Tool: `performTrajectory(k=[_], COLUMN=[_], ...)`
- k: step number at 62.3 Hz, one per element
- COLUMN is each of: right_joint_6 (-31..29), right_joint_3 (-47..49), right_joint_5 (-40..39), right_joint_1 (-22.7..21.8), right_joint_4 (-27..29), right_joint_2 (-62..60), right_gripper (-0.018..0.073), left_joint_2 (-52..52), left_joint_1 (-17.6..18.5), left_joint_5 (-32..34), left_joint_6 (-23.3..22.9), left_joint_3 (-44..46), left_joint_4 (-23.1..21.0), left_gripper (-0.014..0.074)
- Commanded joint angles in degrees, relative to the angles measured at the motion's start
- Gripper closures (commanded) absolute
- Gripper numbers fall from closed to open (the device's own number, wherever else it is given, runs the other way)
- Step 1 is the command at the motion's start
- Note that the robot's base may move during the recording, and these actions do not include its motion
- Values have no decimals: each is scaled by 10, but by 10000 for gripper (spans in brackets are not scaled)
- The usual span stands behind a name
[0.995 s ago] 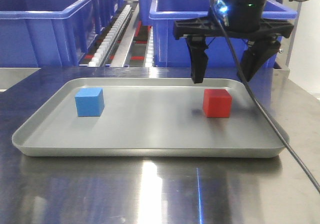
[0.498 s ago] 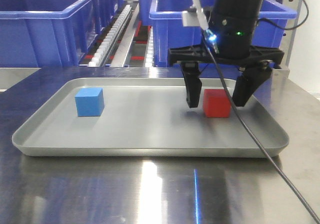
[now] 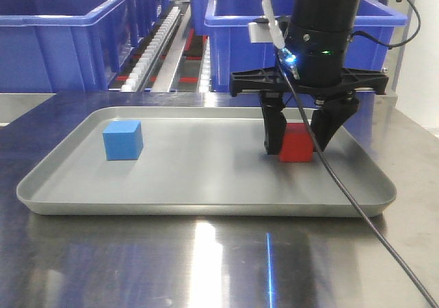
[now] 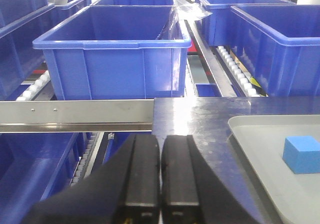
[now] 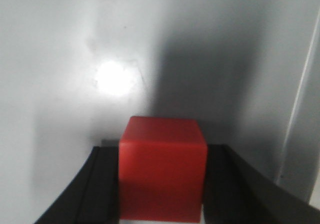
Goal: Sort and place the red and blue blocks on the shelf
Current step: 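Lower the right gripper around the red cube and close it, then lift the red cube off the tray with the right gripper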
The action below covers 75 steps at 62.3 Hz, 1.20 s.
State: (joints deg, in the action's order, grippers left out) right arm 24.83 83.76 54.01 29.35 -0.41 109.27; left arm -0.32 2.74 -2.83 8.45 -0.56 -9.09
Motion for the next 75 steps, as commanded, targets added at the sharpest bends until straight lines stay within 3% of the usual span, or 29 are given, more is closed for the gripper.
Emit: performTrajectory(k=[1, 21, 26, 32, 40, 52, 62, 67, 75], right_joint_6=[0, -20, -61, -118, -149, -169, -283, -324, -313], right_joint_3=[21, 21, 13, -16, -79, -212, -329, -388, -463], right_joint_5=[-8, -28, -28, -31, -53, -174, -323, -373, -425], right_joint_1=[-1, -17, -33, -62, -107, -176, -229, -250, -253], right_joint_4=[0, 0, 1, 4, 4, 19, 75, 78, 75], right_joint_2=[-37, -107, -133, -173, -235, -353, -458, -511, -592], right_gripper=[358, 358, 386, 509, 507, 507, 507, 507, 507], left_joint_2=[-11, -11, -11, -11, -11, -11, -11, -11, -11], left_joint_1=[-1, -1, -1, -1, -1, -1, -1, -1, -1], left_joint_5=[46, 46, 46, 46, 46, 46, 46, 46, 46], left_joint_6=[-4, -4, -4, -4, -4, -4, -4, -4, -4], left_joint_3=[-15, -15, -15, -15, -15, -15, -15, -15, -15], left_joint_4=[-1, -1, -1, -1, -1, -1, -1, -1, -1], left_gripper=[472, 472, 472, 472, 472, 472, 472, 472, 472])
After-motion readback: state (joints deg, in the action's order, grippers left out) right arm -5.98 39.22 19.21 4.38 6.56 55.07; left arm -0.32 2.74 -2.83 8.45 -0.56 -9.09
